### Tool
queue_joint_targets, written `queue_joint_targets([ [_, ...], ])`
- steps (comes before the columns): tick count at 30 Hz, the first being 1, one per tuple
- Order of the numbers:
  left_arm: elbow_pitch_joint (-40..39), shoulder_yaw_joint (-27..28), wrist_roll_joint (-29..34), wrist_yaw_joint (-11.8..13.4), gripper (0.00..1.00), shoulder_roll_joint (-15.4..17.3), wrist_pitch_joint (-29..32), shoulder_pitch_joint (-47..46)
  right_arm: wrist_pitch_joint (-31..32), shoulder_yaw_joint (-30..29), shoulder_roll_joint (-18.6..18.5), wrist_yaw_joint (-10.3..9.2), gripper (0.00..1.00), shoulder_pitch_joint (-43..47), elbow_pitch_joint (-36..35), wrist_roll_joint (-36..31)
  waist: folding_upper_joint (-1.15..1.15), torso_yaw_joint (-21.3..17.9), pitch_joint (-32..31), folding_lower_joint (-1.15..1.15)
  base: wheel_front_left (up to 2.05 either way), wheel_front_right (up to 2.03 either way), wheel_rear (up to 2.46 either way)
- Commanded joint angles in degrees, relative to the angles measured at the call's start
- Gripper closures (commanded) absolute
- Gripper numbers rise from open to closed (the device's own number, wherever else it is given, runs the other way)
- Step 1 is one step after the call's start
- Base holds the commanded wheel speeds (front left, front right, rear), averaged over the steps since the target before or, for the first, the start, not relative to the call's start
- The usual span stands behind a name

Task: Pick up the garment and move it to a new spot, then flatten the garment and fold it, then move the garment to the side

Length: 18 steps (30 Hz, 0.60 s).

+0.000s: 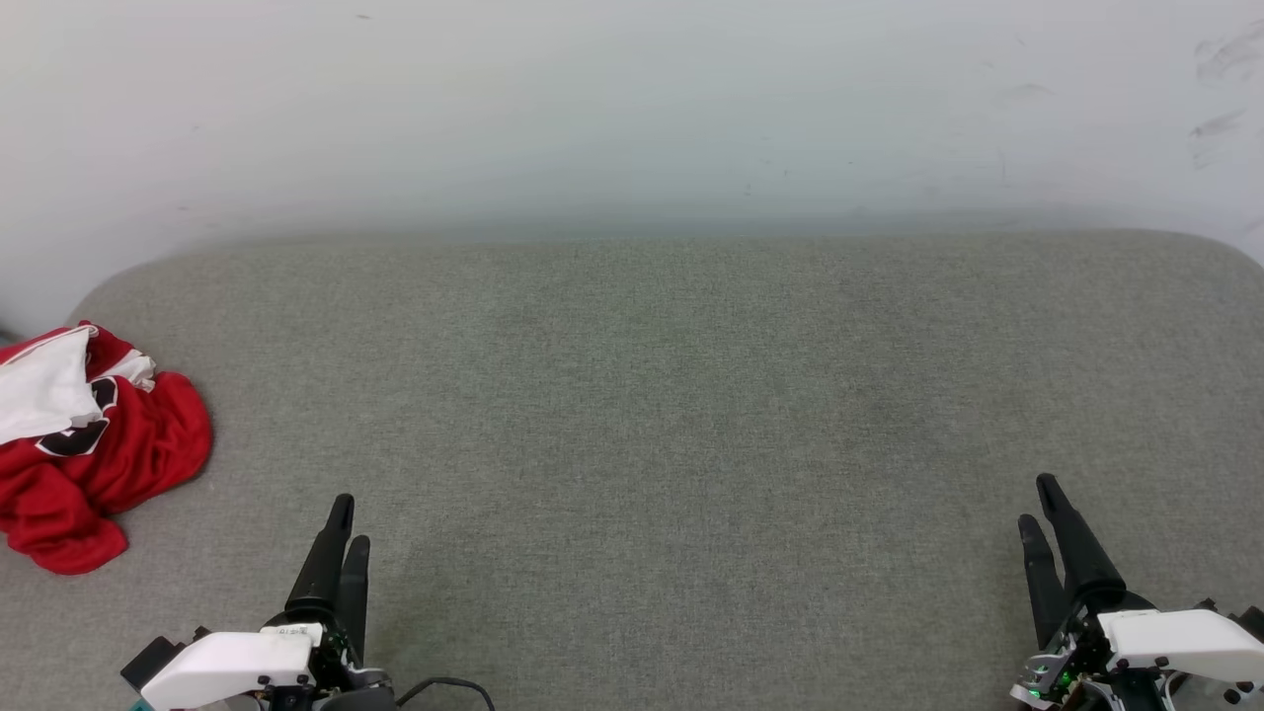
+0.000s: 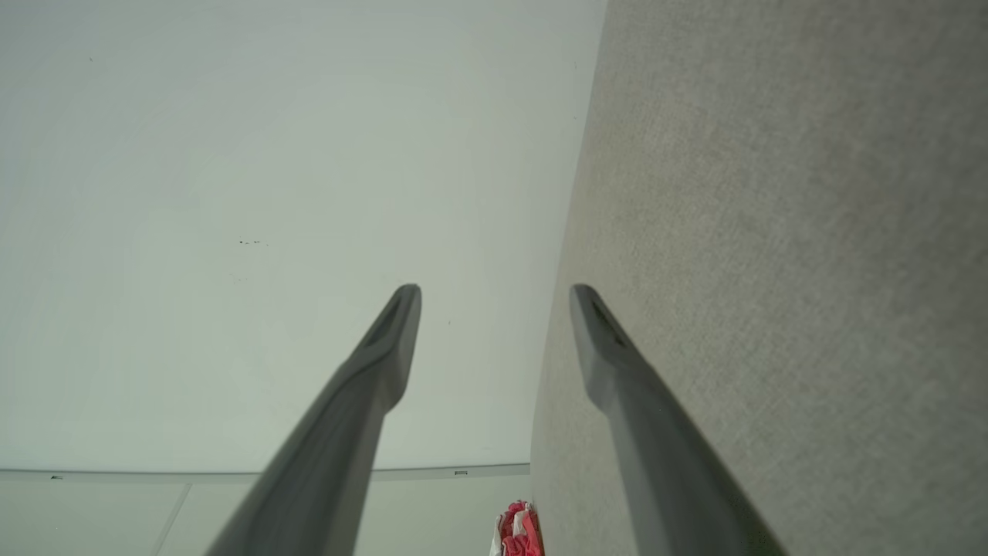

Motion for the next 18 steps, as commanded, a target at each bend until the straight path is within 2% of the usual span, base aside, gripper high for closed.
queue_joint_targets([
  [1, -1.34, -0.14, 0.55, -0.03, 0.00, 0.12, -0.72, -0.47, -0.72, 0.33, -0.06, 0.00, 0.00, -1.02, -0.88, -1.01, 0.00, -0.03, 0.01, 0.00, 0.00, 0.00, 0.00],
  [10, -1.36, 1.98, 5.11, -0.05, 0.00, 0.14, -3.10, -0.04, -3.12, 0.04, -0.06, 0.00, 0.00, -1.54, -0.58, -7.33, 0.00, -0.15, 0.05, 0.00, 0.00, 0.00, 0.00],
  [18, -1.73, 5.33, 11.54, -0.07, 0.00, 0.16, -5.02, -0.18, -5.04, -0.72, -0.06, 0.00, 0.00, -2.13, -2.77, -17.70, 0.00, -0.24, 0.07, 0.00, 0.00, 0.00, 0.00],
])
